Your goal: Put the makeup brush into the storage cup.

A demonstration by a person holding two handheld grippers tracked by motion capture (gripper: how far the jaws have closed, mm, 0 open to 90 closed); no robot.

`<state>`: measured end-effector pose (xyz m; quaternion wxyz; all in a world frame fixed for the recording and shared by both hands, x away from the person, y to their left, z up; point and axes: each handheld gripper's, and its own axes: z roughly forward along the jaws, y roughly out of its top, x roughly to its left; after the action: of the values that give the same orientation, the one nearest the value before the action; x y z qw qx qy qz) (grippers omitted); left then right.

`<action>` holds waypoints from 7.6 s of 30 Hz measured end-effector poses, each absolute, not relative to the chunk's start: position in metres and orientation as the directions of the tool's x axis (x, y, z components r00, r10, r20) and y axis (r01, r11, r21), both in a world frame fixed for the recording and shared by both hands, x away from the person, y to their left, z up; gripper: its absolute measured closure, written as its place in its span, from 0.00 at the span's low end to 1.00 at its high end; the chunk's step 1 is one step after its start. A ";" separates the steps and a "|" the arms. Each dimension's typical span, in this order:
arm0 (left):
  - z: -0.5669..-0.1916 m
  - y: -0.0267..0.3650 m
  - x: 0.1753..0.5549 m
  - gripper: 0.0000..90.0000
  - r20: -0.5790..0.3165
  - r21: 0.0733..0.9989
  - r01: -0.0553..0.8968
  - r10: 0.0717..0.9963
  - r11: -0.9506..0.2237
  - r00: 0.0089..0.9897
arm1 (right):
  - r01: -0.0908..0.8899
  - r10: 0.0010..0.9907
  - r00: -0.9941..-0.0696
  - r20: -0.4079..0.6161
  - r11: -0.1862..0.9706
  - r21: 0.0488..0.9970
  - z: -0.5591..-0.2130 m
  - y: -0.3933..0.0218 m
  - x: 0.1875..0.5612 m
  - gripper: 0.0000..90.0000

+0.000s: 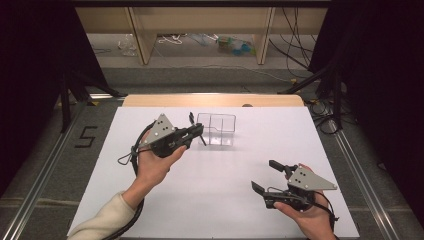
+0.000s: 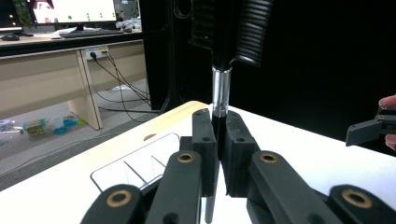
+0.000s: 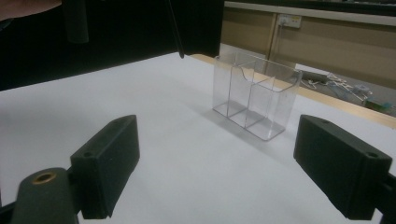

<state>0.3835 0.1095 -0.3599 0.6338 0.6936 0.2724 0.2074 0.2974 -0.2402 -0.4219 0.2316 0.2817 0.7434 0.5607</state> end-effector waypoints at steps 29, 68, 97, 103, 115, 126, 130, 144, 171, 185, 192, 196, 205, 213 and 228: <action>-0.348 0.111 0.396 0.95 -0.020 0.991 0.104 0.653 -0.090 0.757 | 0.160 0.674 -0.738 -0.022 0.207 0.965 -0.423 -0.240 0.298 0.17; -0.348 0.109 0.414 0.95 0.010 0.991 0.085 0.673 -0.108 0.740 | 0.137 0.673 -0.738 -0.051 0.223 0.965 -0.424 -0.240 0.298 0.17; -0.344 0.105 0.422 0.95 0.032 0.990 0.069 0.677 -0.122 0.735 | 0.147 0.672 -0.739 -0.046 0.227 0.963 -0.425 -0.240 0.298 0.17; -0.343 0.105 0.424 0.95 0.038 0.990 0.064 0.681 -0.123 0.731 | 0.148 0.672 -0.739 -0.047 0.230 0.962 -0.425 -0.240 0.298 0.17; -0.345 0.106 0.430 0.95 0.047 0.990 0.059 0.691 -0.128 0.721 | 0.144 0.670 -0.741 -0.046 0.225 0.964 -0.425 -0.240 0.298 0.17; -0.348 0.106 0.435 0.95 0.074 0.988 0.044 0.700 -0.149 0.710 | 0.144 0.667 -0.744 -0.040 0.219 0.965 -0.426 -0.240 0.299 0.17; -0.349 0.105 0.437 0.95 0.079 0.987 0.040 0.699 -0.153 0.710 | 0.144 0.665 -0.746 -0.041 0.220 0.965 -0.426 -0.240 0.299 0.17; -0.352 0.104 0.442 0.95 0.083 0.987 0.037 0.698 -0.155 0.711 | 0.148 0.668 -0.743 -0.036 0.217 0.965 -0.426 -0.240 0.299 0.17; -0.356 0.099 0.451 0.95 0.087 0.987 0.035 0.696 -0.159 0.713 | 0.152 0.666 -0.745 -0.039 0.227 0.962 -0.426 -0.240 0.298 0.17; -0.359 0.098 0.456 0.94 0.096 0.986 0.029 0.700 -0.165 0.707 | 0.154 0.667 -0.744 -0.039 0.228 0.961 -0.426 -0.240 0.298 0.17; -0.360 0.098 0.457 0.94 0.098 0.986 0.028 0.701 -0.166 0.706 | 0.153 0.665 -0.746 -0.038 0.227 0.962 -0.426 -0.240 0.298 0.17; -0.361 0.097 0.458 0.94 0.101 0.986 0.025 0.702 -0.166 0.705 | 0.150 0.671 -0.740 -0.039 0.222 0.963 -0.427 -0.240 0.298 0.17; -0.364 0.097 0.460 0.94 0.114 0.983 0.023 0.701 -0.183 0.704 | 0.181 0.667 -0.745 -0.012 0.220 0.959 -0.427 -0.239 0.297 0.17; -0.365 0.096 0.462 0.94 0.106 0.984 0.028 0.698 -0.178 0.708 | 0.157 0.668 -0.744 -0.035 0.225 0.962 -0.427 -0.240 0.298 0.17; -0.372 0.094 0.466 0.94 0.126 0.981 0.018 0.700 -0.195 0.703 | 0.166 0.664 -0.748 -0.029 0.229 0.959 -0.427 -0.241 0.298 0.17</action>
<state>0.4658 0.0942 -0.3719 0.5828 0.7154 0.2509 0.2925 0.2983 -0.2405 -0.4270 0.2234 0.2762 0.7514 0.5561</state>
